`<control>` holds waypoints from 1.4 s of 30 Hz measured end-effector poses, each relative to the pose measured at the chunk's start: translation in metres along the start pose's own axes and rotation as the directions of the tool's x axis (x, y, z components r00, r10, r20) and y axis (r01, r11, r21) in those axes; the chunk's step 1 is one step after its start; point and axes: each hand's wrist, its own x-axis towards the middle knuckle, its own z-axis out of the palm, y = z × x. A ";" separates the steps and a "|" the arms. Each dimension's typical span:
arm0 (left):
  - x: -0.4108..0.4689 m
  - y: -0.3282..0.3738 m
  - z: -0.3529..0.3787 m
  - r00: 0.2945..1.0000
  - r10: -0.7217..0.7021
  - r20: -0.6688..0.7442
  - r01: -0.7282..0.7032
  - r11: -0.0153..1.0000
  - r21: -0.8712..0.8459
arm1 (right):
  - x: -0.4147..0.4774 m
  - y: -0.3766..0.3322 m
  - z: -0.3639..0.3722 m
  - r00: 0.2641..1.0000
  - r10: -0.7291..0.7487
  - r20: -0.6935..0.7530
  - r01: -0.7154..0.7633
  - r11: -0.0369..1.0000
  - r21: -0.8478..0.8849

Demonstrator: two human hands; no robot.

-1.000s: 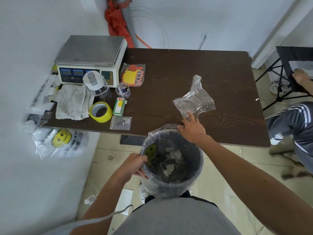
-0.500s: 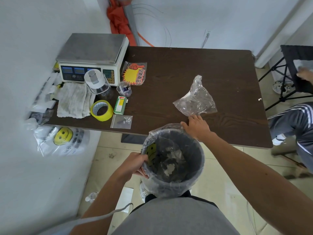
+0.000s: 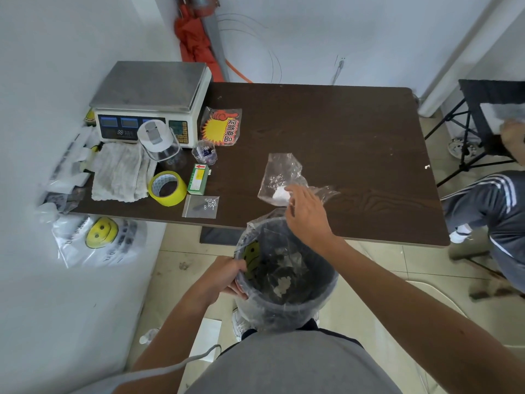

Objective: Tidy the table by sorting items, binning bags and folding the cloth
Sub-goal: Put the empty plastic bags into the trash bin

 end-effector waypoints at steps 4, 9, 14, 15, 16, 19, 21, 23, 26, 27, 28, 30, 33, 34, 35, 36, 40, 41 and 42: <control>0.003 -0.001 -0.001 1.000 0.005 -0.001 -0.005 1.000 0.002 | -0.006 -0.007 0.002 0.956 0.118 0.269 -0.120 0.993 -0.010; 0.005 -0.002 -0.002 1.000 0.005 -0.004 -0.005 1.000 0.001 | -0.016 0.000 0.007 0.893 0.165 0.418 -0.163 0.986 -0.042; 0.005 -0.002 -0.003 1.000 0.010 0.002 -0.010 1.000 -0.001 | -0.027 -0.008 0.005 0.843 0.172 0.509 -0.146 0.985 -0.091; 0.005 -0.001 -0.003 1.000 0.009 0.003 -0.009 1.000 -0.003 | -0.029 -0.009 0.006 0.832 0.174 0.527 -0.153 0.985 -0.084; 0.005 -0.002 -0.003 1.000 0.009 0.005 -0.009 1.000 -0.004 | -0.031 -0.008 0.009 0.821 0.171 0.545 -0.156 0.985 -0.074; 0.004 -0.001 -0.003 1.000 0.014 0.005 -0.014 1.000 -0.007 | -0.040 -0.008 0.019 0.790 0.142 0.597 -0.127 0.990 -0.067; 0.004 -0.001 -0.004 1.000 0.018 0.009 -0.018 1.000 -0.006 | -0.046 -0.008 0.028 0.732 0.133 0.668 -0.118 0.991 -0.067; 0.004 -0.001 -0.004 1.000 0.018 0.007 -0.018 1.000 -0.006 | -0.053 -0.011 0.036 0.643 0.129 0.755 -0.109 0.991 -0.076; 0.004 -0.001 -0.004 1.000 0.019 0.007 -0.018 1.000 -0.011 | -0.063 -0.012 0.049 0.487 0.136 0.863 -0.121 0.989 -0.088; 0.003 -0.001 -0.004 1.000 0.021 0.008 -0.021 1.000 -0.011 | -0.066 -0.013 0.051 0.432 0.150 0.889 -0.132 0.986 -0.102; 0.003 -0.001 -0.003 1.000 0.025 0.007 -0.025 1.000 -0.010 | -0.068 -0.011 0.054 0.382 0.167 0.909 -0.152 0.982 -0.116; 0.001 -0.002 -0.002 0.999 0.033 0.004 -0.033 0.999 -0.007 | -0.073 -0.008 0.057 0.308 0.232 0.923 -0.211 0.962 -0.171; 0.000 -0.003 0.000 0.999 0.048 -0.006 -0.048 0.999 0.000 | -0.079 -0.005 0.065 0.265 0.248 0.932 -0.297 0.940 -0.166; 0.001 -0.003 0.000 0.999 0.048 -0.010 -0.048 0.999 0.004 | -0.078 -0.007 0.066 0.274 0.233 0.933 -0.311 0.939 -0.143; 0.000 -0.003 0.000 0.999 0.048 -0.011 -0.048 0.999 0.010 | -0.078 -0.011 0.062 0.284 0.231 0.931 -0.325 0.936 -0.133; 0.000 -0.003 0.000 0.999 0.048 -0.012 -0.048 0.999 0.013 | -0.077 -0.012 0.062 0.311 0.228 0.922 -0.346 0.931 -0.114; 0.000 -0.003 -0.003 0.999 0.047 -0.015 -0.047 0.999 0.020 | -0.074 -0.016 0.058 0.385 0.185 0.904 -0.263 0.961 -0.084; 0.000 -0.004 -0.004 0.999 0.048 -0.017 -0.048 0.999 0.024 | -0.073 -0.018 0.055 0.389 0.180 0.904 -0.214 0.971 -0.101; 0.000 -0.004 -0.004 0.999 0.049 -0.018 -0.048 0.998 0.027 | -0.071 -0.017 0.056 0.407 0.173 0.897 -0.174 0.979 -0.110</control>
